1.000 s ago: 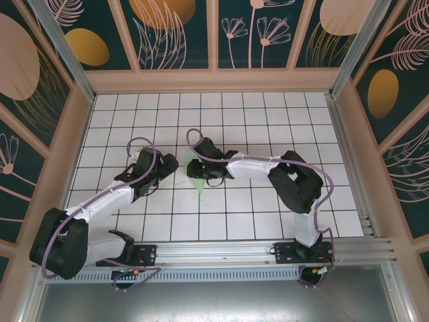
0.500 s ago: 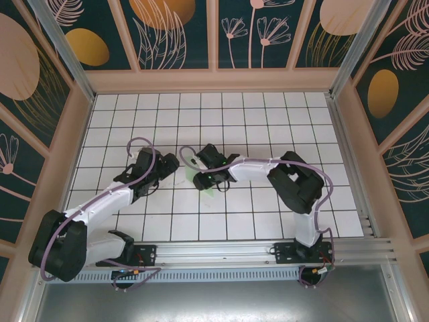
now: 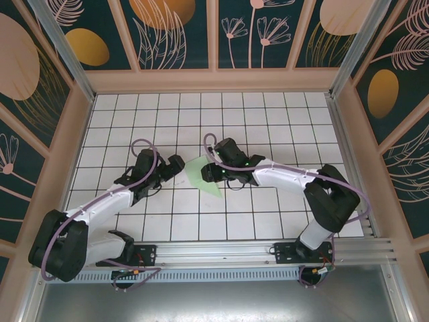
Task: Fold a paper plane with a square sheet of paper (pick it up from the middle)
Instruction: Fold the wing for the fifth time at the center of the table.
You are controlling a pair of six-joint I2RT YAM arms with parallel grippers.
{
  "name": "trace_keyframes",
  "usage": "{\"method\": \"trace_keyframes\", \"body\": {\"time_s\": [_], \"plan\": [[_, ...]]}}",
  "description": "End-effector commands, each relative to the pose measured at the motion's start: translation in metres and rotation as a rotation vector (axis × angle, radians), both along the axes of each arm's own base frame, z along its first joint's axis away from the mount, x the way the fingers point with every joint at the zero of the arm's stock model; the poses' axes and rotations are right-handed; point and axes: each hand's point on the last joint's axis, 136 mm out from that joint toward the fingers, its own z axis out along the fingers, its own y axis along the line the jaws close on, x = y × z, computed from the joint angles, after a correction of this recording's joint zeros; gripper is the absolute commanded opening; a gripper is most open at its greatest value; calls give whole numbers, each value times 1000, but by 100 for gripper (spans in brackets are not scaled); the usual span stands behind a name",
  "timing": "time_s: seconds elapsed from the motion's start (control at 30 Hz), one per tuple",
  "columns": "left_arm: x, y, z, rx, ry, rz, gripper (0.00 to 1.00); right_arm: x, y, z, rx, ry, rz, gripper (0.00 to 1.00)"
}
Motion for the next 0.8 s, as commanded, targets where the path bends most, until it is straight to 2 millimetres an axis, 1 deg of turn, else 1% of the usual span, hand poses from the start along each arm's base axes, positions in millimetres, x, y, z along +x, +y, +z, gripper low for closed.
{"method": "trace_keyframes", "body": {"time_s": [0.0,0.2,0.33,0.47,0.63,0.77], "plan": [[-1,-13,7,-95,-14,-37,98,1,-1,-10,59,97,-136,39],[-9,-23,5,-177,7,-44,99,-6,8,-28,53,167,-118,36],[-11,-28,2,-188,24,-53,99,-1,5,-44,6,188,-144,35],[-16,-37,-3,-194,50,-79,99,3,2,-56,-8,209,-159,34],[-21,-53,-12,-203,99,-114,93,2,-5,-71,-4,257,-171,33],[-25,-65,-16,-229,128,-136,87,-1,-11,-76,46,309,-170,32]]}}
